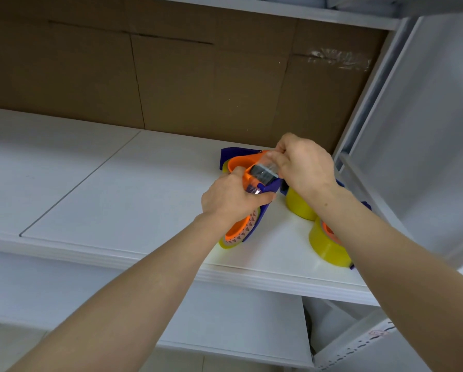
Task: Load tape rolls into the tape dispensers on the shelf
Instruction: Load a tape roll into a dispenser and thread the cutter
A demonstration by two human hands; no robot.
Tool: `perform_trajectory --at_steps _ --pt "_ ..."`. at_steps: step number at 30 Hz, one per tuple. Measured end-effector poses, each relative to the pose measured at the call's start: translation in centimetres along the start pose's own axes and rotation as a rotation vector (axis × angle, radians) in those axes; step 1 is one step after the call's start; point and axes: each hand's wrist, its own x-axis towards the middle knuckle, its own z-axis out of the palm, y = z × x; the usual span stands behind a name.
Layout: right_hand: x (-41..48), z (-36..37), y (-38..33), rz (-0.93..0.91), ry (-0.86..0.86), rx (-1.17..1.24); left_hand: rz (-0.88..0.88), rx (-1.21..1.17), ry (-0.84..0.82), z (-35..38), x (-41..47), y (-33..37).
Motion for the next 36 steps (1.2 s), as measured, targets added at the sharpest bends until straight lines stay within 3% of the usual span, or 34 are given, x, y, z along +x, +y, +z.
perform_trajectory --at_steps 7,16,27,36 --pt "0.7 1.1 1.7 0.109 -0.051 0.106 0.0 0.028 -0.005 0.1 0.2 0.4" --pt "0.3 1.1 1.8 0.103 0.061 0.19 -0.009 0.025 0.0 -0.2 0.2 0.6" --pt "1.0 1.8 3.9 0.346 -0.056 0.586 0.015 0.087 -0.084 -0.5 0.3 0.7" --pt "0.4 4.0 2.2 0.69 -0.26 0.915 0.064 -0.062 0.066 -0.5 -0.7 -0.5"
